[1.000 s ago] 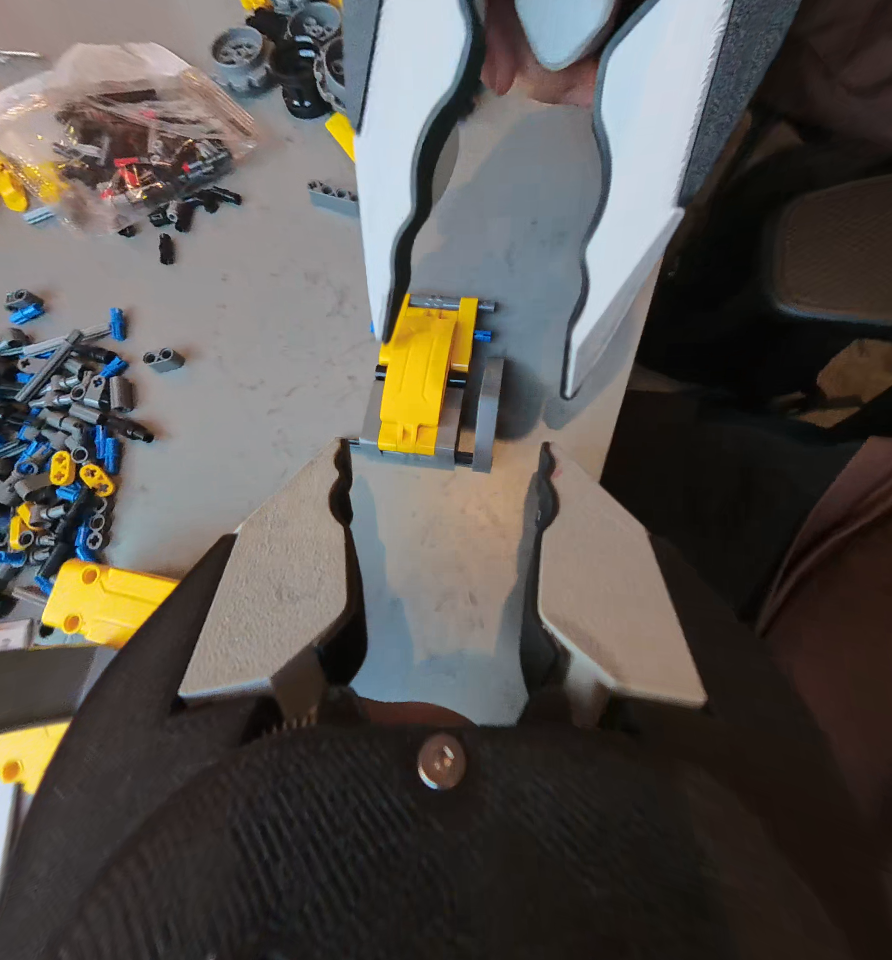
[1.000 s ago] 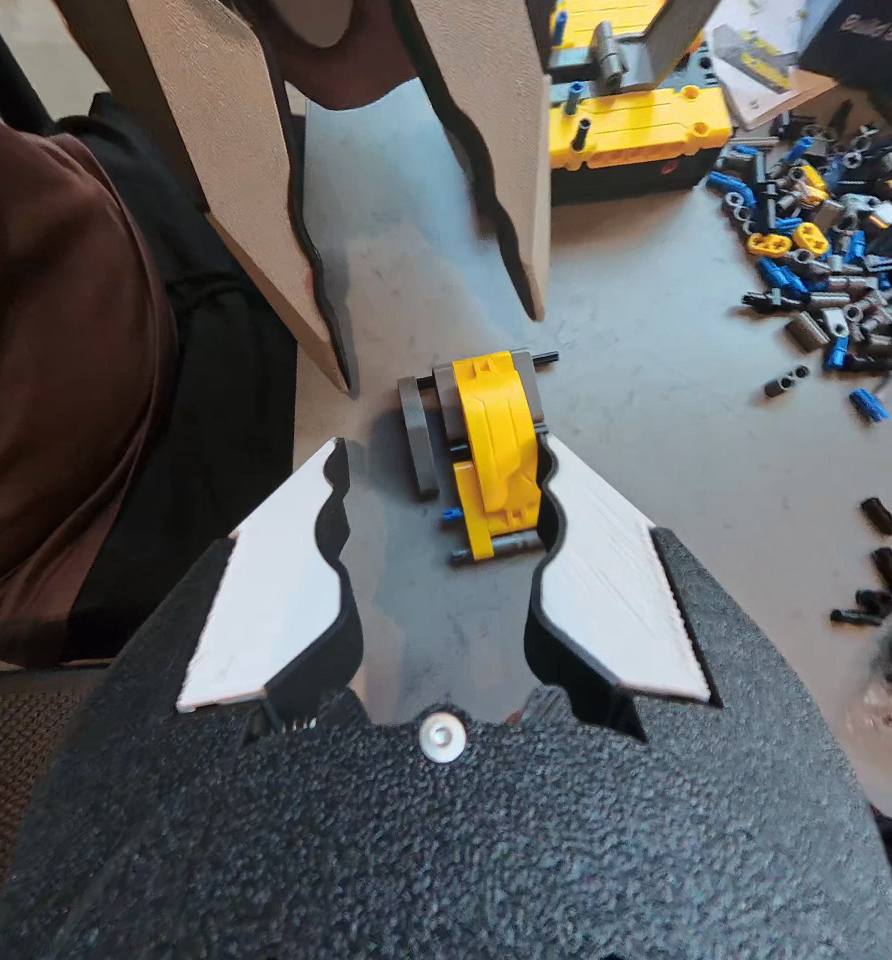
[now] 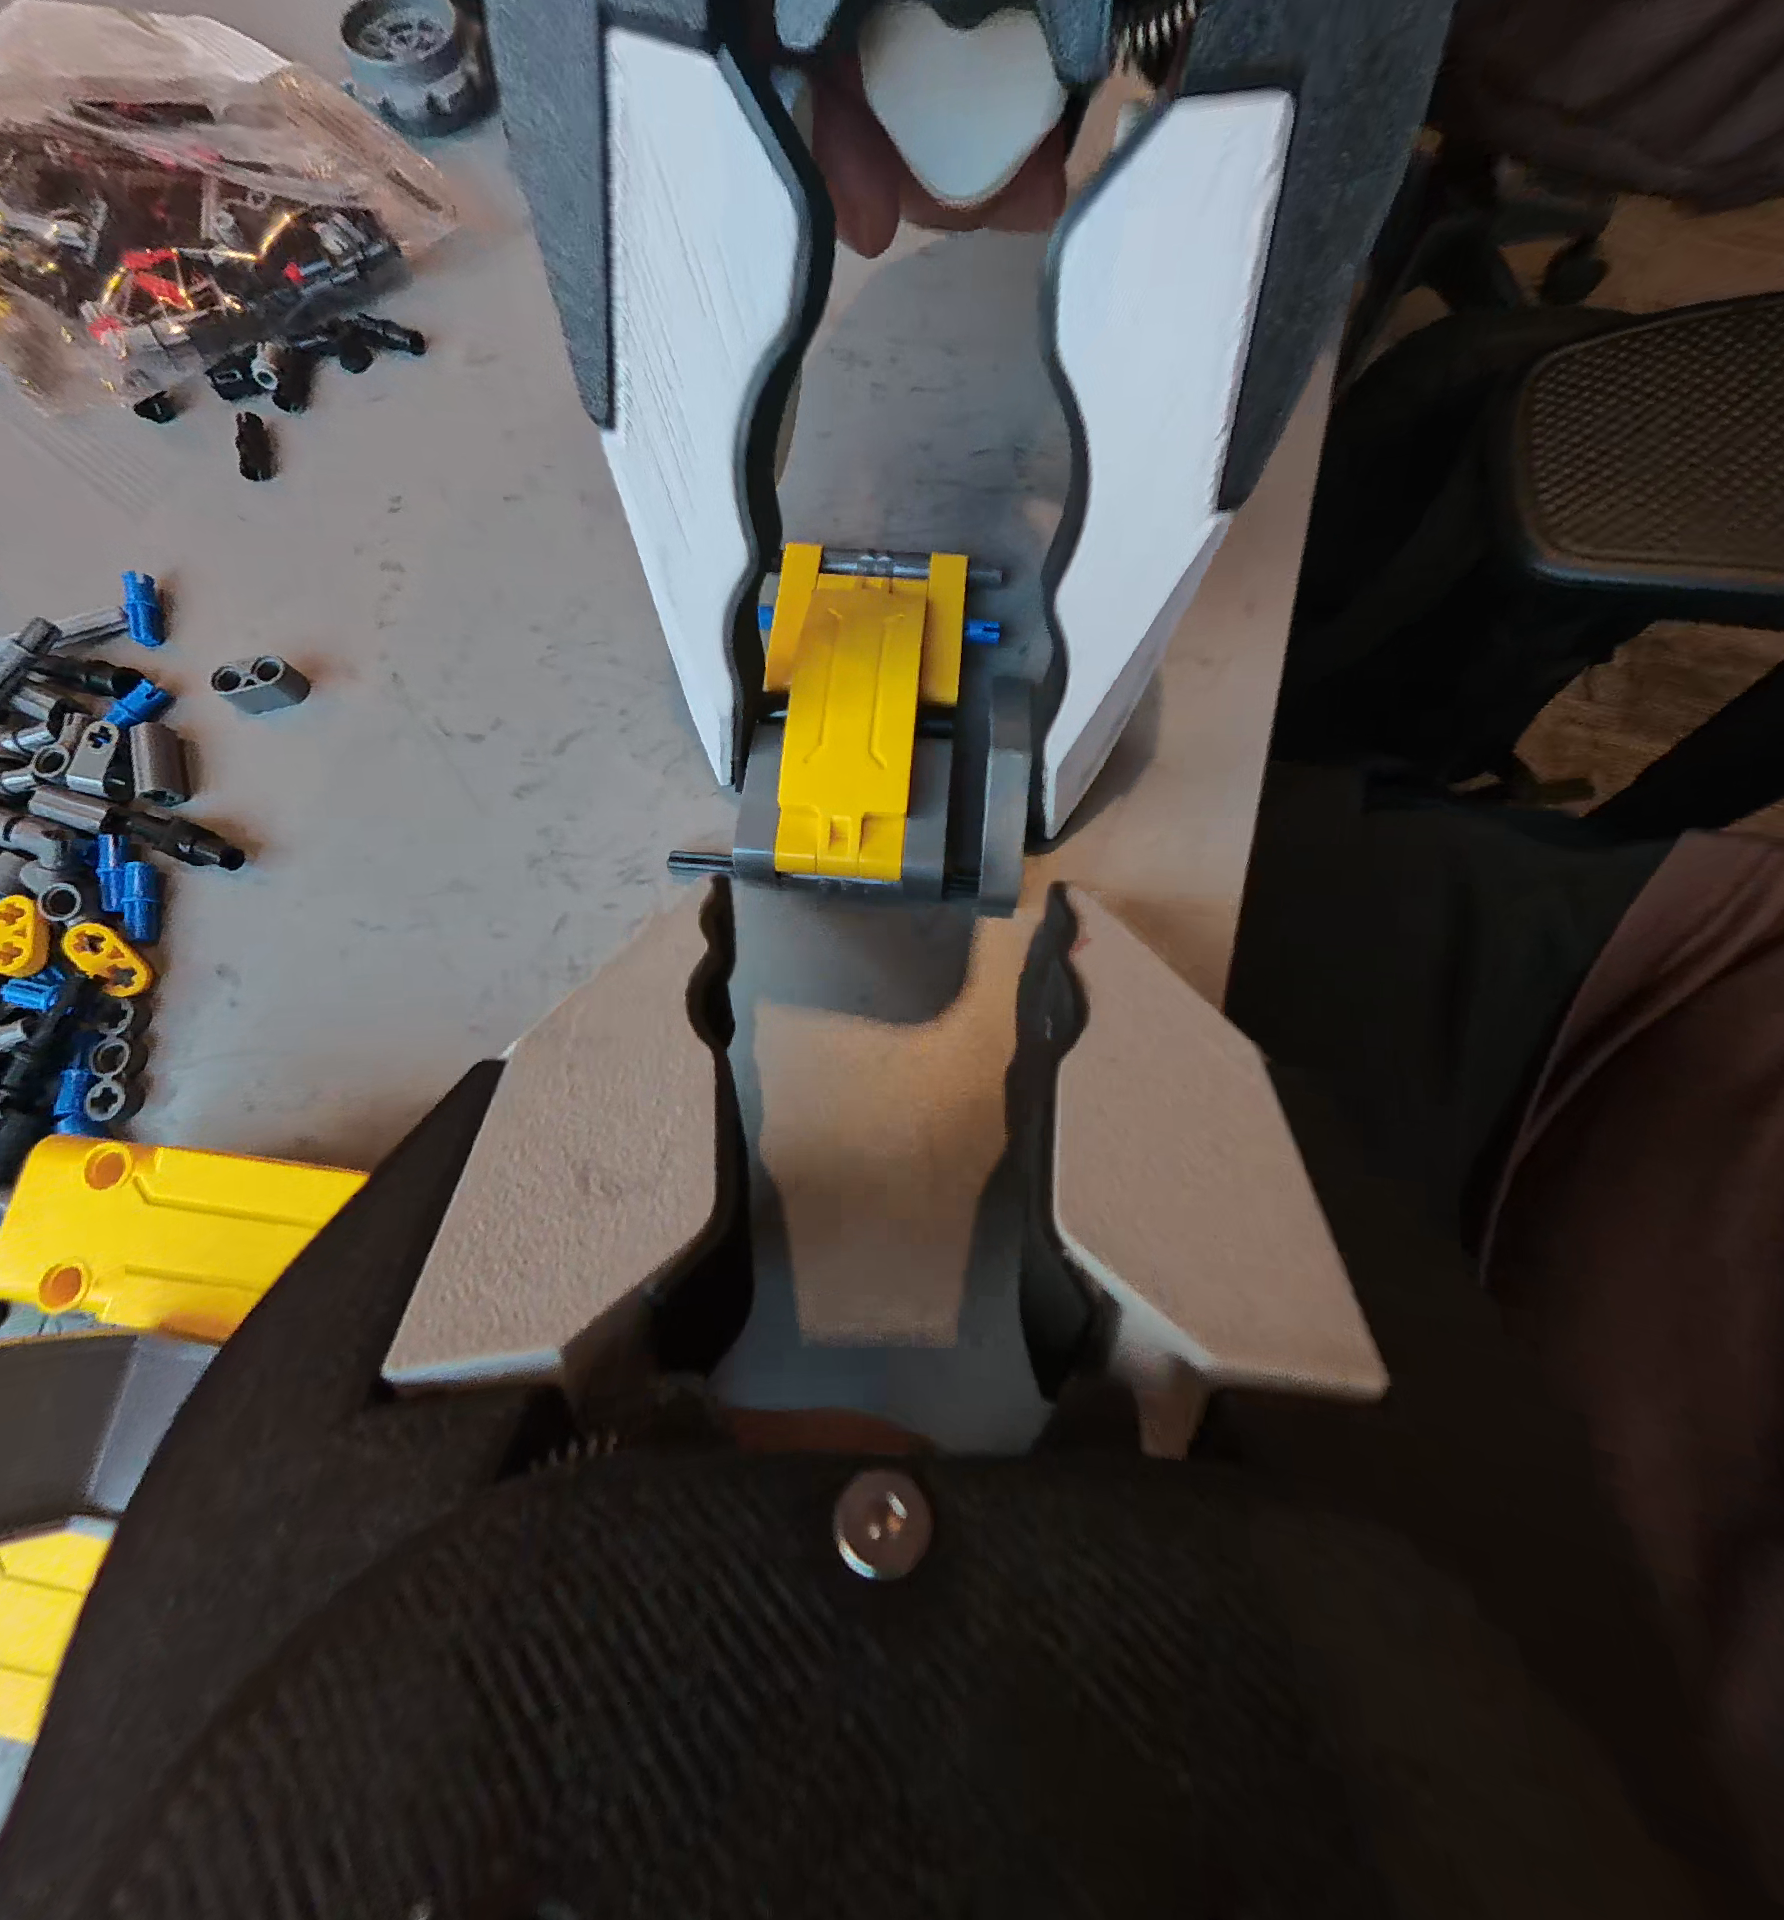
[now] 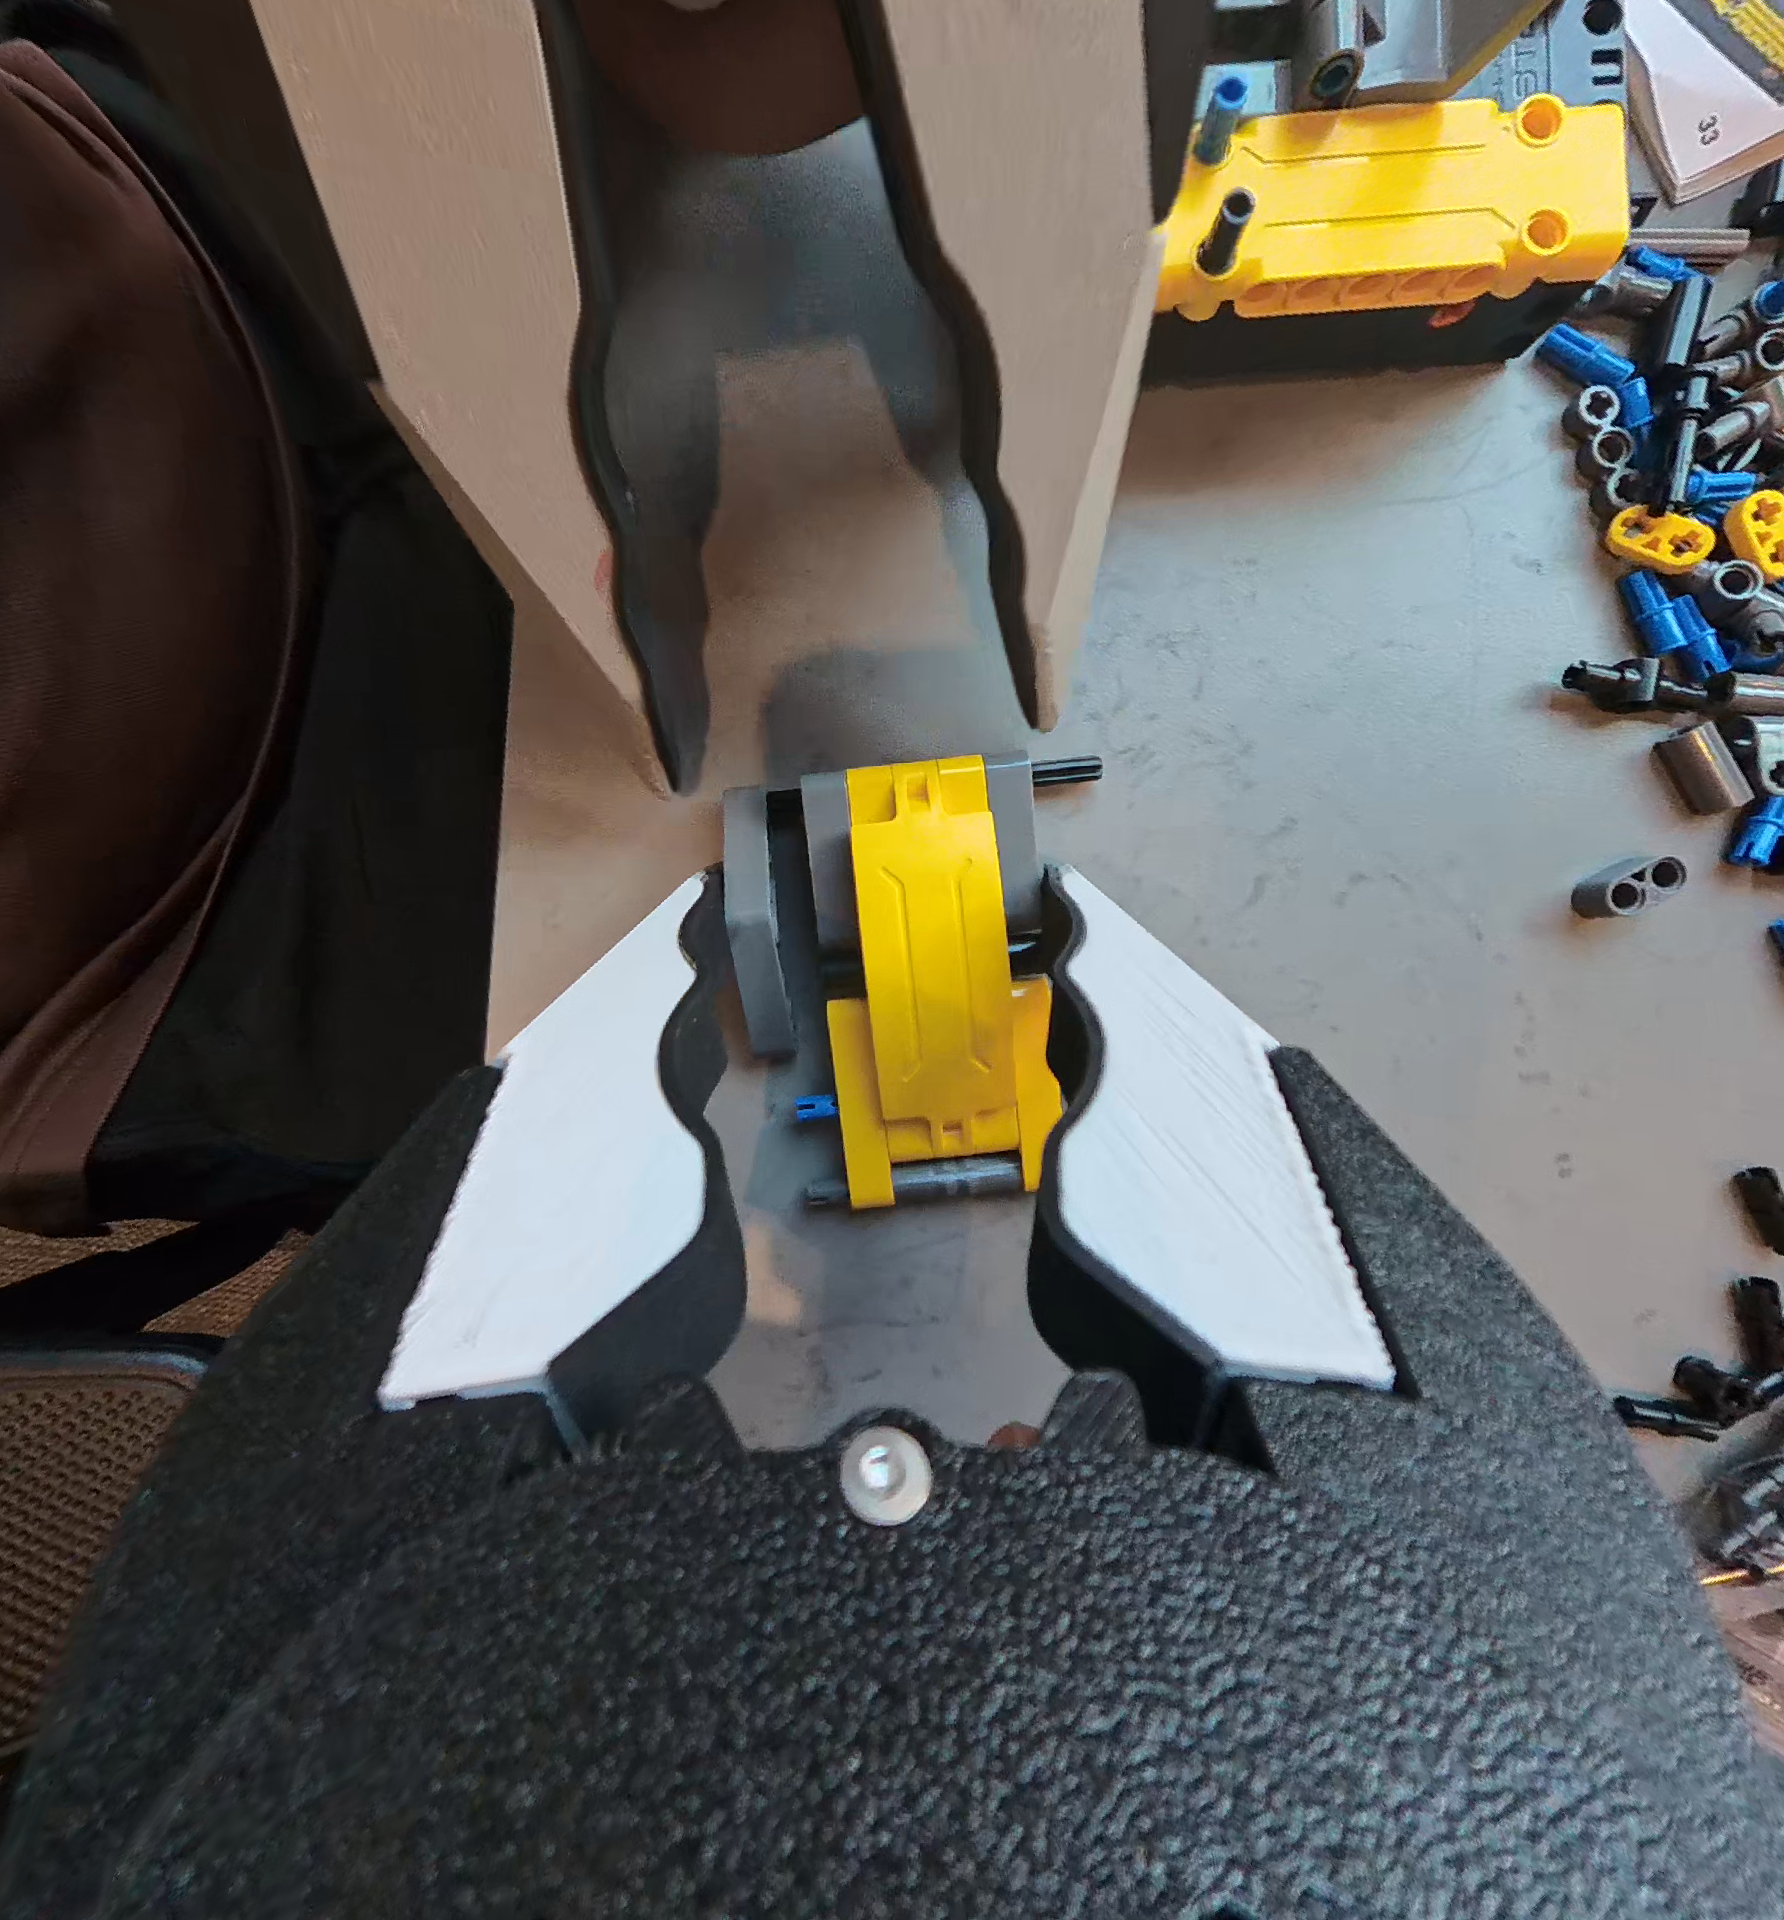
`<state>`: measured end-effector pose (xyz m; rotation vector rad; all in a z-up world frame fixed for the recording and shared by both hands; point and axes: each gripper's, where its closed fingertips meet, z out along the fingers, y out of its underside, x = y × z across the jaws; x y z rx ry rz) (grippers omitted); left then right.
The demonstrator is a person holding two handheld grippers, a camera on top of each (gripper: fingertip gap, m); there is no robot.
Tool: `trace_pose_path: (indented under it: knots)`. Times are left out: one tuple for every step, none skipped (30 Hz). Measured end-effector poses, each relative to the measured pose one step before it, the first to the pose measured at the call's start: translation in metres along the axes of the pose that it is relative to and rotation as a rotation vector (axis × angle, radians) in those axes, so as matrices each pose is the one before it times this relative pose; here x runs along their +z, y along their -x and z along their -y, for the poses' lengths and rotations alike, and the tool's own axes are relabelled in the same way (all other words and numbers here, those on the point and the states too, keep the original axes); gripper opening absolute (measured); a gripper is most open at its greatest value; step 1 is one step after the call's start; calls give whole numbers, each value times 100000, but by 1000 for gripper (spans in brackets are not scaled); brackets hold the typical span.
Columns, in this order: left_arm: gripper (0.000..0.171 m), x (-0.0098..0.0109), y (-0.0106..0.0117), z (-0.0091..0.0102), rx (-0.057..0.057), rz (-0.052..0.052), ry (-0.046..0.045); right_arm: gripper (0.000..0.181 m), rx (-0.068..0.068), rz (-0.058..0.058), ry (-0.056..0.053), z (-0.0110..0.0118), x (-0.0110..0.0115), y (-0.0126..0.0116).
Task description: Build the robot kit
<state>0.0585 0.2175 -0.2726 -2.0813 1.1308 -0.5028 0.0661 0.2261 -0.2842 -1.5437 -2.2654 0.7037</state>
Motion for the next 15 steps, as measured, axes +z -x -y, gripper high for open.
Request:
trace_pose_path:
  knots:
    - [57,-311,-48,344,-2676,-2036,-1487,60,-56,-282,-289,9,1,25]
    - [56,-287,19,319,-2391,-2248,-889,60,154,-93,-337,0,4,7]
    - [57,-201,-64,236,-2027,-2885,66,60,3,-11,-409,8,-5,11]
    - [57,-102,-44,93,-1465,-2937,1581,60,-108,-77,-412,1,3,17]
    - [58,-45,53,10,-976,-2216,2473,60,25,-69,-291,10,-1,7]
    - [64,13,-22,31,77,-2411,2292,60,-43,-146,-270,7,10,10]
    - [80,55,210,-34,1725,-780,2395,60,-57,-149,-225,2,-4,21]
    - [88,66,833,-207,1634,3151,3252,60,-101,-223,-155,9,-10,14]
    - [81,90,427,-233,607,948,3456,60,-148,-262,-199,-6,-9,12]
    - [85,137,-176,-161,-24,-2148,3038,60,15,-114,-314,-12,-18,1]
    - [96,173,-585,-158,923,-4157,2905,60,142,53,-381,1,1,8]
    - [101,218,-521,-123,1731,-3242,2428,60,49,75,-438,1,0,8]
    - [98,258,-326,-126,1504,-1592,2044,60,9,74,-462,6,2,-17]
    - [98,287,-148,-204,1274,-421,2440,60,85,152,-392,-2,11,-5]
    - [99,304,126,-265,1515,1368,2544,60,-181,33,-358,20,3,7]
